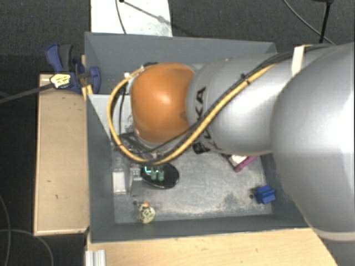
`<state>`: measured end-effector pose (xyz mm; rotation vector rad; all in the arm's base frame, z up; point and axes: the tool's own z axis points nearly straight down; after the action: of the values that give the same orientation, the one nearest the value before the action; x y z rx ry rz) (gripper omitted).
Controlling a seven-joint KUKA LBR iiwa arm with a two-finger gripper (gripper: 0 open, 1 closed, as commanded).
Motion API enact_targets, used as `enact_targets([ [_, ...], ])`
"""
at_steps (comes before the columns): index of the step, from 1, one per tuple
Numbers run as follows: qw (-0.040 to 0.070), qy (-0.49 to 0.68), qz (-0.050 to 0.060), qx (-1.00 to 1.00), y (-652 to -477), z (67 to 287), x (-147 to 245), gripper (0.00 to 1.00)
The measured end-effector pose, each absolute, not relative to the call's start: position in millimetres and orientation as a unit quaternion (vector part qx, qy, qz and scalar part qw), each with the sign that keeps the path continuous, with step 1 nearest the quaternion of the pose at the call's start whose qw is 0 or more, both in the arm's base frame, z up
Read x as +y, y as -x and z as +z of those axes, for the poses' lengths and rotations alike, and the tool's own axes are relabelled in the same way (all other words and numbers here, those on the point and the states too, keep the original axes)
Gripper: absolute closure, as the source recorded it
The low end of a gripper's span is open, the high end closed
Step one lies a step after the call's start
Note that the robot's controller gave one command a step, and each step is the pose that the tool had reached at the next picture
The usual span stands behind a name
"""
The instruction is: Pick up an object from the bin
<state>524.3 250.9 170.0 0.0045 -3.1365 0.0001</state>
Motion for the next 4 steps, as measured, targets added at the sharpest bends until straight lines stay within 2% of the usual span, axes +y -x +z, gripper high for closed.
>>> enact_targets([
  [1,-0.005,-0.065,-0.004,-0.998,-559.4,72.4,168.9,0.00],
  [2,-0.002,0.002,-0.001,-1.000,-553.2,101.1,138.1,0.00],
  [3,-0.002,0.072,-0.001,-0.997,-552.6,103.9,151.5,0.00],
  [4,-0.005,0.111,-0.005,-0.994,-552.5,74.0,142.5,0.00],
])
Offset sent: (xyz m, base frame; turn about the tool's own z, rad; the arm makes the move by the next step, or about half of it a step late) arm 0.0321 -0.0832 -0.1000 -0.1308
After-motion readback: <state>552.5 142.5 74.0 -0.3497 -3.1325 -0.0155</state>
